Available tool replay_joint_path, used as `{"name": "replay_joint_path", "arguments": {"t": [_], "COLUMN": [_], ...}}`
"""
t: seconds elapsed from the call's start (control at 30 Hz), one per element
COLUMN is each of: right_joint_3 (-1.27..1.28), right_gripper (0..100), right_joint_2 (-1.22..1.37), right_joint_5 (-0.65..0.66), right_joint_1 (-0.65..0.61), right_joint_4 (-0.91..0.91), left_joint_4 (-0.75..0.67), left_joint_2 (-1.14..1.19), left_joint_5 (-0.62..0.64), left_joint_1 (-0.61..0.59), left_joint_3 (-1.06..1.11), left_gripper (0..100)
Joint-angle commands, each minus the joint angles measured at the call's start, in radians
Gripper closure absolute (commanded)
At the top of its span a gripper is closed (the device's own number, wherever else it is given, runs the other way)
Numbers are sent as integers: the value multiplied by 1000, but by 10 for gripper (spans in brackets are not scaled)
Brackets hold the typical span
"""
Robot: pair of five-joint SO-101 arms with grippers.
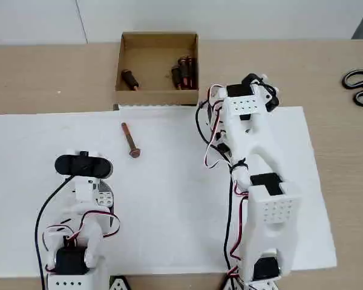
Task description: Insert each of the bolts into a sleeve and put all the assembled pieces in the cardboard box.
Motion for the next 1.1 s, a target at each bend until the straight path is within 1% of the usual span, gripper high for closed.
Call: {"name": "replay_joint_path", "arguments": {"t": [0.0,0.37,0.43,0.57,0.67,0.8,0.9,1.0,1.07], "right_joint_3": [-2,-2,-2,-3,-3,-6,-63,-157,-175], "right_gripper": [799,807,852,996,986,997,997,997,997], "right_joint_2": [35,87,87,82,82,81,53,-15,-74], "right_joint_5": [-9,-8,-5,-2,-3,-2,6,71,123], "right_joint_1": [24,96,94,87,87,87,87,76,76], "right_joint_4": [-18,-7,5,13,31,70,162,268,283], "left_joint_4": [-17,-17,-17,-17,-17,-17,-17,-17,-17], "left_joint_2": [-6,-6,-6,-6,-6,-6,-6,-6,-6], "left_joint_5": [6,6,6,6,6,6,6,6,6], "left_joint_1": [-6,-6,-6,-6,-6,-6,-6,-6,-6], "left_joint_3": [-5,-5,-5,-5,-5,-5,-5,-5,-5], "left_gripper": [994,994,994,994,994,994,994,994,994]}}
